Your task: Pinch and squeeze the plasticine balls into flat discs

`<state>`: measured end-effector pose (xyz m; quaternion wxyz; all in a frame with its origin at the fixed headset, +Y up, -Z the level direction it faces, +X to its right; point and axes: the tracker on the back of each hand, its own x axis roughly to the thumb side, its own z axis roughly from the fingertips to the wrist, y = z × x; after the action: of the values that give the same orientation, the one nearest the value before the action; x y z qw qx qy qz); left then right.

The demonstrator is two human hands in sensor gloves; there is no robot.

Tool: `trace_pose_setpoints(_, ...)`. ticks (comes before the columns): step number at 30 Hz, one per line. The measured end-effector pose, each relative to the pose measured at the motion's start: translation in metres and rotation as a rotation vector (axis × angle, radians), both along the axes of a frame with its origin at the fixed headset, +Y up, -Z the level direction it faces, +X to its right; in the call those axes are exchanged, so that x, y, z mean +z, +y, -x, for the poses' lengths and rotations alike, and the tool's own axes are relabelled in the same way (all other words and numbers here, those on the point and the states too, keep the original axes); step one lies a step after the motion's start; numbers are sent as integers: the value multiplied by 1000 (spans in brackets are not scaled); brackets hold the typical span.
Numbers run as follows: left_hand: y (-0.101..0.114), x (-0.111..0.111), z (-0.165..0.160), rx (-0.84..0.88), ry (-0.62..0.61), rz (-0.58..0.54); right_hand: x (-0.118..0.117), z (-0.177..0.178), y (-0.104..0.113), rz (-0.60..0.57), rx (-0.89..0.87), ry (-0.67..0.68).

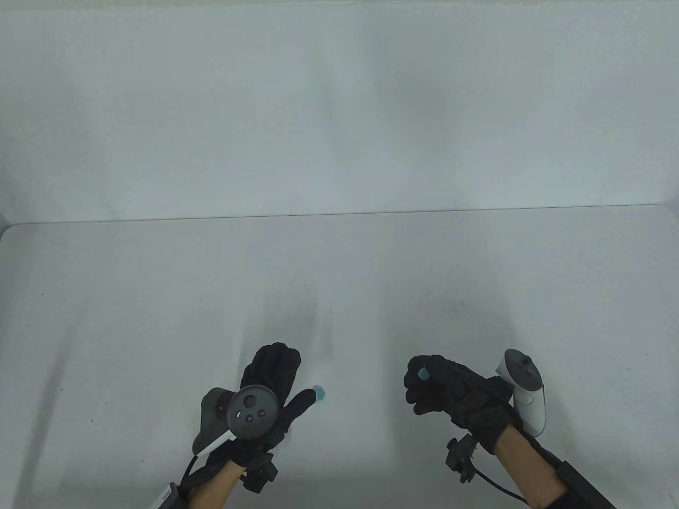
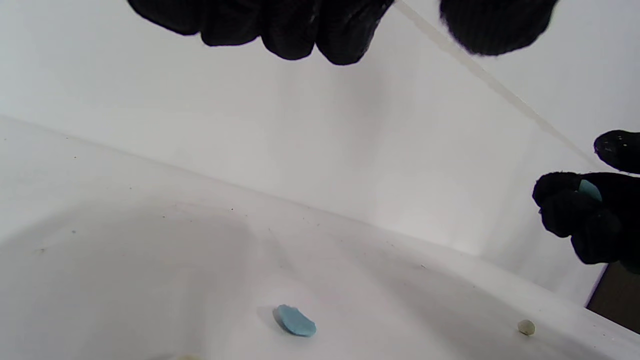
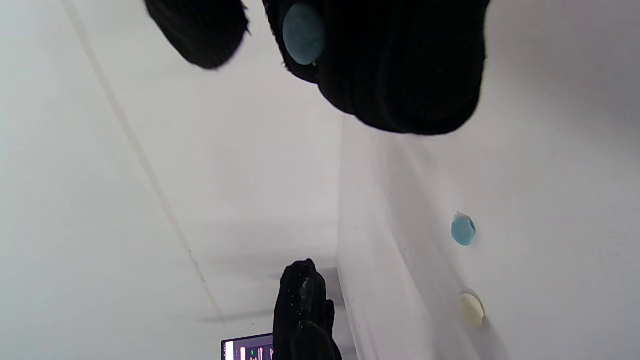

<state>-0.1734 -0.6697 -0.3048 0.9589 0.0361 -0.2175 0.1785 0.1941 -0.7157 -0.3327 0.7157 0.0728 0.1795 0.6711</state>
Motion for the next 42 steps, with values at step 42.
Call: trace_pose_setpoints(42, -3, -1, 6, 13, -3, -15, 1, 4, 10, -93, 92, -72)
